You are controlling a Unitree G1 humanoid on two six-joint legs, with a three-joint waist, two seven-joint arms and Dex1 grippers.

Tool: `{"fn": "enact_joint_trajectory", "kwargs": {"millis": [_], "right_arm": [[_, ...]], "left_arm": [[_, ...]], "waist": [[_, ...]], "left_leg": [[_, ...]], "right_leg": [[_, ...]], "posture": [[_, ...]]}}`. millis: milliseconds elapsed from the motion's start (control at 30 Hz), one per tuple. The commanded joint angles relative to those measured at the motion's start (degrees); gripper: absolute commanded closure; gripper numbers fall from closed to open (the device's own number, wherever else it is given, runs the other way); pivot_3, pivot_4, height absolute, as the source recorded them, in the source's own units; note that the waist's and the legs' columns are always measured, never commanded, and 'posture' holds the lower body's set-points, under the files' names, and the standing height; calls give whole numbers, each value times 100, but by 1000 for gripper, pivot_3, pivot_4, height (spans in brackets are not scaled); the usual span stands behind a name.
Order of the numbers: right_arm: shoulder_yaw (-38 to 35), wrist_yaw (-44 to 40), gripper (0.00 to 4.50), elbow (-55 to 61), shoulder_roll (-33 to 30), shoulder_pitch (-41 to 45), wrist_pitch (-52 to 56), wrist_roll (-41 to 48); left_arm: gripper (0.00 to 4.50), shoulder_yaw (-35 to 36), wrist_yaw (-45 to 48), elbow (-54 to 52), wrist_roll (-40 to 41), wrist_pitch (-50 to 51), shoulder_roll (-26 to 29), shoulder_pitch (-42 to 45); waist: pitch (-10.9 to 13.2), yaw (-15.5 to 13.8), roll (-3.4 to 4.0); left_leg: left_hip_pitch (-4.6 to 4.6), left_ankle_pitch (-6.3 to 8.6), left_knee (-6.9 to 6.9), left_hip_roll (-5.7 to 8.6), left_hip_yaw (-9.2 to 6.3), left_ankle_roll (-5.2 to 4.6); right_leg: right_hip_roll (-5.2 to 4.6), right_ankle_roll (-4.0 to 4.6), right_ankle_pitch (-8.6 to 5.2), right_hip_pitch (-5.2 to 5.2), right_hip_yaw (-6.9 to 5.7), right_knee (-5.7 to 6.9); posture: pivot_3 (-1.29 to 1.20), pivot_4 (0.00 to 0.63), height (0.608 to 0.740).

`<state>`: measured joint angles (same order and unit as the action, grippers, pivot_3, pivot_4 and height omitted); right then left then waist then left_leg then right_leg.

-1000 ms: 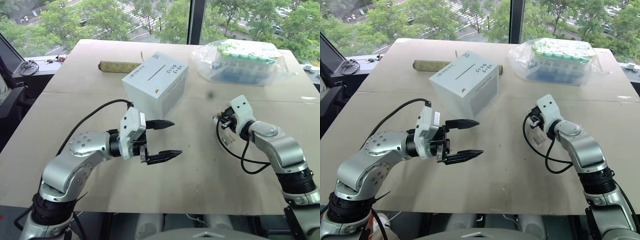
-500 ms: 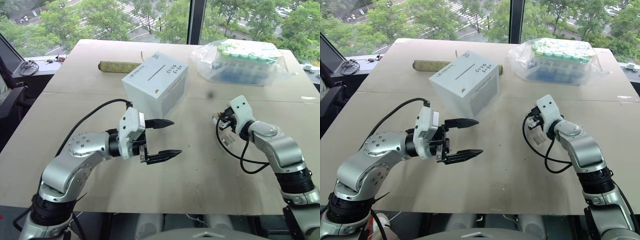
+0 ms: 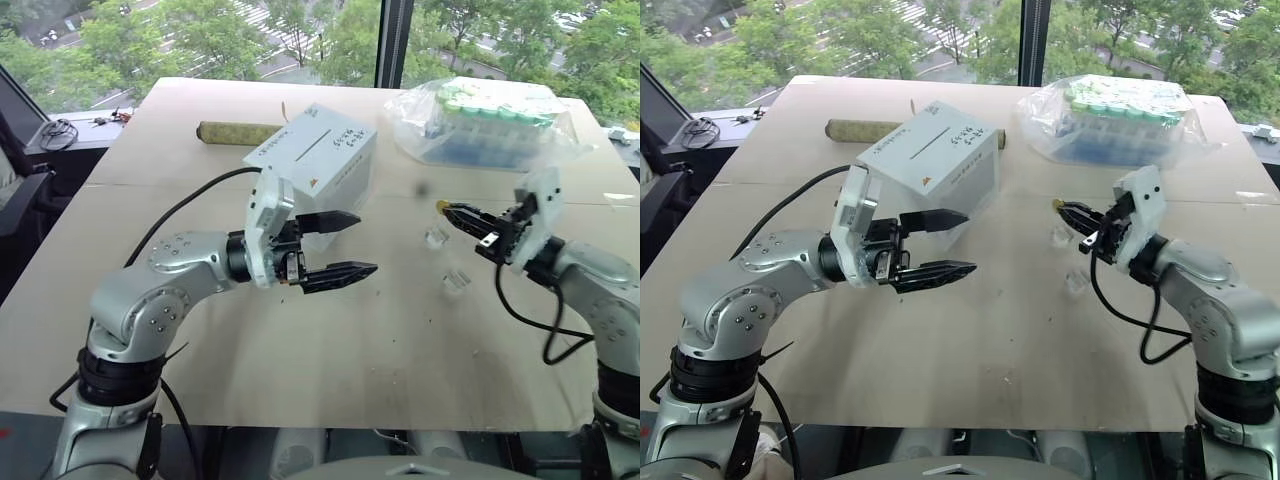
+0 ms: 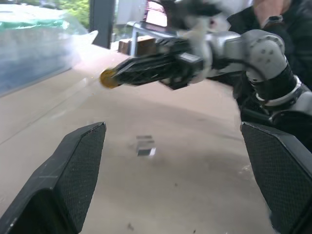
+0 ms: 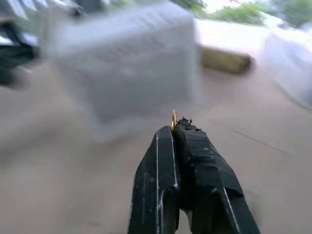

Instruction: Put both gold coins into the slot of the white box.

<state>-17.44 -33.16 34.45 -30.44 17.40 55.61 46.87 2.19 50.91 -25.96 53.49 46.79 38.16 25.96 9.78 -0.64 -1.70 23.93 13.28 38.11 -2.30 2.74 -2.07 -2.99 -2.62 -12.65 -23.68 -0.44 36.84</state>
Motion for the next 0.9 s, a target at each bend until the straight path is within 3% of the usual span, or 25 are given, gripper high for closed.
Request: {"fn": "enact_joint_trajectory", "kwargs": {"millis": [33, 167, 400, 500, 600, 900], "right_arm": [[-432, 53, 4500, 766, -292, -98, 296, 1377], [-478, 426, 4500, 1214, -639, -238, 294, 2442], [-222, 1171, 4500, 1439, -1080, -305, -72, 3267], [-112, 1343, 4500, 1486, -1230, -324, -226, 3417], [-35, 1457, 4500, 1514, -1362, -355, -370, 3543], [273, 1560, 4500, 1546, -1646, -382, -676, 3699]], "left_arm": [[1166, -29, 284, 163, 309, 148, -52, 327], [1166, -290, 650, 501, 292, 228, -173, 771], [1166, -525, 1065, 738, 237, 298, -332, 1144], [1953, -538, 1133, 754, 263, 345, -364, 1207], [3317, -548, 1124, 770, 254, 385, -418, 1288], [3317, -557, 1182, 758, 209, 427, -456, 1331]], "waist": [[0, 15, 0], [1, -11, 1], [0, 3, -1], [0, -4, -1], [0, -6, -1], [0, -7, -2]], "left_leg": [[-2, 0, 0, 0, 0, 0], [-4, 0, 0, 0, -2, 0], [-2, 0, 3, 3, 6, -1], [-1, 0, 0, 3, 0, -1], [0, 0, 0, 3, 0, -1], [1, 0, 1, 2, 0, -1]], "right_leg": [[0, 6, -4, 1, 0, 0], [3, 8, -5, 2, -2, 1], [-1, 8, -5, 2, 9, -3], [0, 9, -5, 0, 4, -3], [0, 8, -5, 0, 4, -4], [-1, 7, -6, 0, 4, -5]], "posture": [[0, 150, 740], [0, 150, 740], [0, 150, 740], [0, 150, 740], [0, 150, 740], [0, 150, 740]]}}
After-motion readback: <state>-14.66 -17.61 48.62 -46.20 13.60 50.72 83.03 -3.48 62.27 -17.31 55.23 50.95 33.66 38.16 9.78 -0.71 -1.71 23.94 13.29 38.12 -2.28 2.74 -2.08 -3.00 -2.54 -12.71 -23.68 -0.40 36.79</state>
